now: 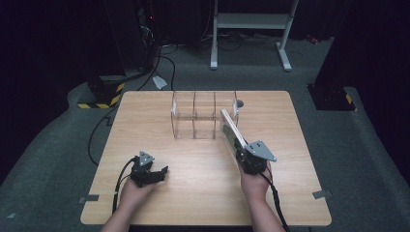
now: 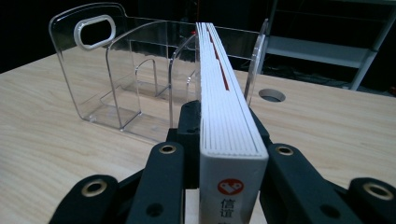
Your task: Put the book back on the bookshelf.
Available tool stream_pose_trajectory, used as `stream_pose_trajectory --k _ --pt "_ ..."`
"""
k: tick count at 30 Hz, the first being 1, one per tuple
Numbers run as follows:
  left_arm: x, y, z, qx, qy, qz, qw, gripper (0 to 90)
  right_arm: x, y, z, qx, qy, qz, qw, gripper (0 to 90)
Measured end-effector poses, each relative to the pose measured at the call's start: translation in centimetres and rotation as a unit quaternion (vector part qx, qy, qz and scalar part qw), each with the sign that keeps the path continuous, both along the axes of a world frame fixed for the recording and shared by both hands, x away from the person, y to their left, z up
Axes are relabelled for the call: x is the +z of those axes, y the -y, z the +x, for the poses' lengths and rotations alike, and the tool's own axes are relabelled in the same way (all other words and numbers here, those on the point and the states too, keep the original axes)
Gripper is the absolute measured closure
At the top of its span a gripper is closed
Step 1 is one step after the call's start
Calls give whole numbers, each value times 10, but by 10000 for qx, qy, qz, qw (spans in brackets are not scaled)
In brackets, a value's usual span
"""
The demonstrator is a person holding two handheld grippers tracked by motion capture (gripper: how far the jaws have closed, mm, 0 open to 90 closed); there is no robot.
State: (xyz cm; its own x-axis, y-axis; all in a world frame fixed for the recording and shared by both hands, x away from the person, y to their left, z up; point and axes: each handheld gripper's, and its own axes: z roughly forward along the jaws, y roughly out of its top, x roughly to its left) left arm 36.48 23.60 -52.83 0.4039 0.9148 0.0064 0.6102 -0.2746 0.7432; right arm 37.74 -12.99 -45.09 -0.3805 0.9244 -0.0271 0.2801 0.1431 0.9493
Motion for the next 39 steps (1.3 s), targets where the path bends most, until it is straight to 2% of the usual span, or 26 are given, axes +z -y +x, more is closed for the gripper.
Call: stream_pose_trajectory --k 4,9,16,21,28,39 --pt "0 0 0 -17 2 5 10000 233 2 -12 14 -24 61 -75 10000 756" --pt "0 0 0 -5 11 -18 10000 234 4 -20 22 -116 80 -162 9998 756" --pt "0 0 1 -27 13 -15 10000 237 3 -23 37 -242 36 -193 9995 756" --pt "0 0 1 -39 20 -9 10000 239 2 -24 46 -295 80 -94 9995 756" --pt "0 0 1 -57 25 14 10000 240 2 -30 59 -383 39 -155 9991 756" --pt "0 0 1 -46 23 0 10000 241 -1 -35 71 -553 52 -196 9983 756"
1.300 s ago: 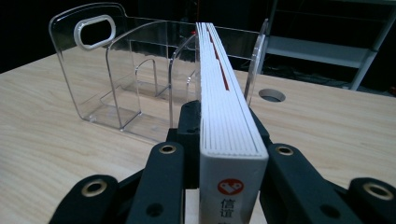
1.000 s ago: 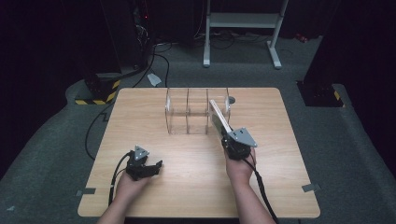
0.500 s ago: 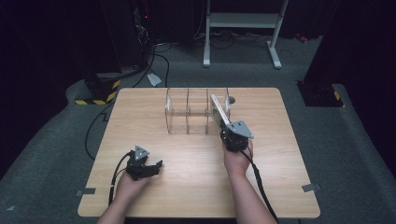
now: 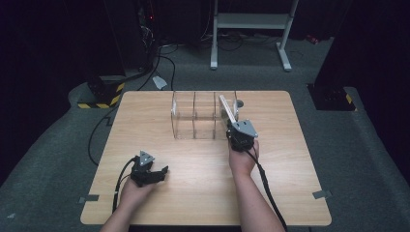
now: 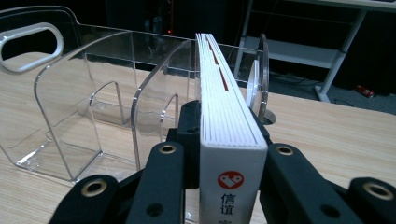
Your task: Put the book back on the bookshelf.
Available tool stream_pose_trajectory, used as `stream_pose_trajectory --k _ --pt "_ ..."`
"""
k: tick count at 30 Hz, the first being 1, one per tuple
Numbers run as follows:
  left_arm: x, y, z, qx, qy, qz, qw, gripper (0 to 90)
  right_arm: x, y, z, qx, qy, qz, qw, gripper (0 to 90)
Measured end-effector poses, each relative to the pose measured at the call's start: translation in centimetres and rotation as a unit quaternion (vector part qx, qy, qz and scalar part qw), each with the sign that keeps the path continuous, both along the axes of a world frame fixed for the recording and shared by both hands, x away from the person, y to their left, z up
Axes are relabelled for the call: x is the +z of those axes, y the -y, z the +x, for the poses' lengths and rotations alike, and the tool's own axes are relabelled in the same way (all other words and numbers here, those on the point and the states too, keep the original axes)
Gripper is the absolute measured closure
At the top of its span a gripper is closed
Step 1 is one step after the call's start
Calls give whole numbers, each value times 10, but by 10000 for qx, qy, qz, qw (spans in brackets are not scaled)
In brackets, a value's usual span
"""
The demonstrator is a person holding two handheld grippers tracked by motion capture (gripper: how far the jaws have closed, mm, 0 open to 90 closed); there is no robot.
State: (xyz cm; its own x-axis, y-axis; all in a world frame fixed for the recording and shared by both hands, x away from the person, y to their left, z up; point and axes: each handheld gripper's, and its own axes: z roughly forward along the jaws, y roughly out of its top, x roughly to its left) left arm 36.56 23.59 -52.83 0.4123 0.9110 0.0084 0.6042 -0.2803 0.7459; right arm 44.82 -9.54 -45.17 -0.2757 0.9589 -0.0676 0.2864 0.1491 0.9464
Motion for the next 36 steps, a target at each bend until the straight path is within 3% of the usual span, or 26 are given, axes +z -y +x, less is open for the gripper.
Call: stream_pose_trajectory --k 9,23,36 --pt "0 0 0 4 -6 -11 10000 241 -5 -2 7 -74 -40 -24 10000 755" --pt "0 0 -1 -25 -5 -3 10000 244 -8 -4 3 -138 -141 -61 9998 744" --pt "0 0 -1 -22 -6 -27 10000 245 -10 4 -3 -123 -335 187 9992 674"
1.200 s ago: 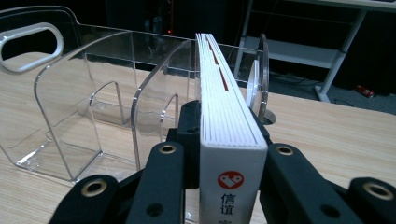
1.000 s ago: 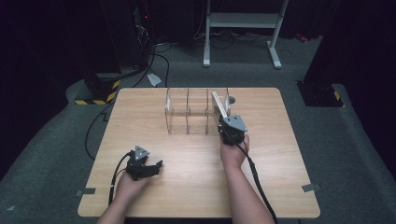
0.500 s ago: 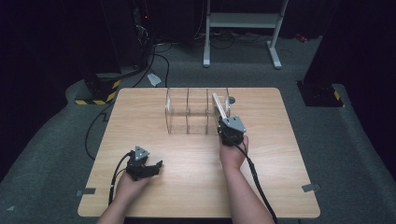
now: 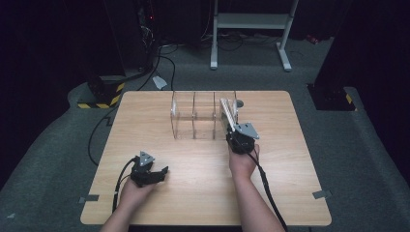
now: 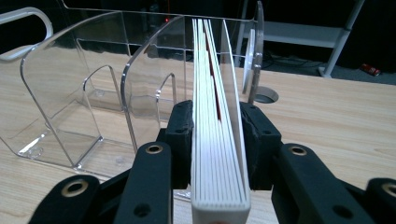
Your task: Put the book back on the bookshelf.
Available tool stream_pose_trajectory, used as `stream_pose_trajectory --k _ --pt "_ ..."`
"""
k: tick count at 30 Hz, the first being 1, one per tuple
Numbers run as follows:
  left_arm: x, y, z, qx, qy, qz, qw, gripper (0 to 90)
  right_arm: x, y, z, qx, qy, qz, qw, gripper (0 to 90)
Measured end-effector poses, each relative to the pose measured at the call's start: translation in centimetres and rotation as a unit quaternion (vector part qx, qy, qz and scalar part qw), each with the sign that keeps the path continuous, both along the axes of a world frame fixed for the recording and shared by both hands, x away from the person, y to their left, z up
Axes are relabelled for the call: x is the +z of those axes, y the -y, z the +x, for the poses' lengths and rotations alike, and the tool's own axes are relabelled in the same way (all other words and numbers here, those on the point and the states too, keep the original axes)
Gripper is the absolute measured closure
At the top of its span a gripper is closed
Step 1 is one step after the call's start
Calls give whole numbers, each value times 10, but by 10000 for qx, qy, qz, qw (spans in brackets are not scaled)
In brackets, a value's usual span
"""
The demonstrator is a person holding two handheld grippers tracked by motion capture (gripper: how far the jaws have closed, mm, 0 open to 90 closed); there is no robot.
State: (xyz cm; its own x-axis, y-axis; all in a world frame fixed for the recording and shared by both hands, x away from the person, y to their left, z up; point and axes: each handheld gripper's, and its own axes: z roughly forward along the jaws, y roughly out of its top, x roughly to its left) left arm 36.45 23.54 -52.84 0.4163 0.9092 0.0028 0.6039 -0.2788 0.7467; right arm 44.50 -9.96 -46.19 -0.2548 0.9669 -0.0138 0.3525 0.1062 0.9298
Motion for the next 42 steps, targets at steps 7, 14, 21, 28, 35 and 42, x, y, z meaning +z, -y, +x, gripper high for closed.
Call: stream_pose_trajectory --k 7,14,21,28,35,42 --pt "0 0 0 7 7 -6 10000 245 -4 5 -11 93 -40 3 9999 627" --pt "0 0 0 7 8 -3 10000 245 -8 13 -22 150 -144 60 9998 652" --pt "0 0 0 4 -2 3 10000 245 -8 13 -22 154 -163 93 9997 712" --pt "0 0 0 -16 11 12 10000 248 -10 9 -23 -1 -47 102 9999 747" --pt "0 0 0 -27 9 38 10000 250 -8 4 -22 -170 169 125 9996 753" --pt "0 0 0 -27 9 37 10000 250 -7 4 -22 -289 287 123 9991 754"
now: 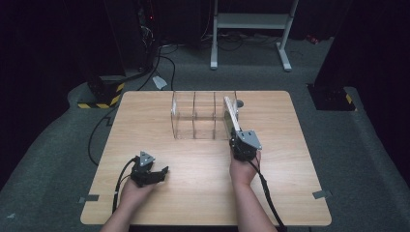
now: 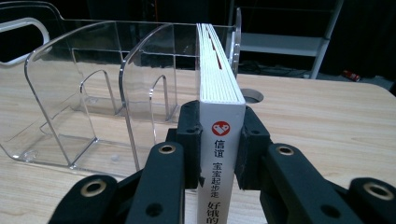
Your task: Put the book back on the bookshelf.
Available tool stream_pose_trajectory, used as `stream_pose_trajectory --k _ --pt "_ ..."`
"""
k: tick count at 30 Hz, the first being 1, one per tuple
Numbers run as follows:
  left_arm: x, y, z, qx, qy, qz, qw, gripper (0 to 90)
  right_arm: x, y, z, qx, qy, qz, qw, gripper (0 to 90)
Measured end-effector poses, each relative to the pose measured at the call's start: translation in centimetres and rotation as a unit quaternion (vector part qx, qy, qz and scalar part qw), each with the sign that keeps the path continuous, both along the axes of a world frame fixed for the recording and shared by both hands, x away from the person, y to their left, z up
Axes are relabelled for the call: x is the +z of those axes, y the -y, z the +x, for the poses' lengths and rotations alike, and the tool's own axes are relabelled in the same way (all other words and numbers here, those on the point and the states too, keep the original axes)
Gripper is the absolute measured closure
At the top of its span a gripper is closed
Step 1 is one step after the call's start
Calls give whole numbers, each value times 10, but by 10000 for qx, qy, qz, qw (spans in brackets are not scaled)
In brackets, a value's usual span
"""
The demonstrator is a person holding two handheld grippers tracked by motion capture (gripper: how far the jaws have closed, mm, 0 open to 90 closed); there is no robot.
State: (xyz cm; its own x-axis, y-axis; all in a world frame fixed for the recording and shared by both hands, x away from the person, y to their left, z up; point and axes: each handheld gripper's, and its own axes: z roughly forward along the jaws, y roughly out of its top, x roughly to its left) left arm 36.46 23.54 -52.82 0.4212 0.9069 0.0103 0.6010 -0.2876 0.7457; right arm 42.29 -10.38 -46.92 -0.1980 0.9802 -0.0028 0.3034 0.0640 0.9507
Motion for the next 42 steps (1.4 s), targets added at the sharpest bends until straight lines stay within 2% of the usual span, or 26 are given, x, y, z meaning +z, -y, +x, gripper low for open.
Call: stream_pose_trajectory --k 9,14,23,31,37,42 --pt "0 0 0 -8 -1 1 10000 250 3 -5 3 19 70 -138 9999 754" --pt "0 0 0 -6 -2 -1 10000 250 5 -9 7 0 202 -192 9996 754" --pt "0 0 -1 -15 -1 1 10000 253 1 -11 6 -93 256 -261 9993 753" --pt "0 0 -1 -13 -6 -12 10000 258 -2 -12 2 -137 139 -259 9995 745" --pt "0 0 -1 2 3 -32 10000 258 -4 -11 0 -154 -43 -25 9999 730" --pt "0 0 -1 0 2 -30 10000 258 -6 -10 -2 -127 -121 56 9998 722"
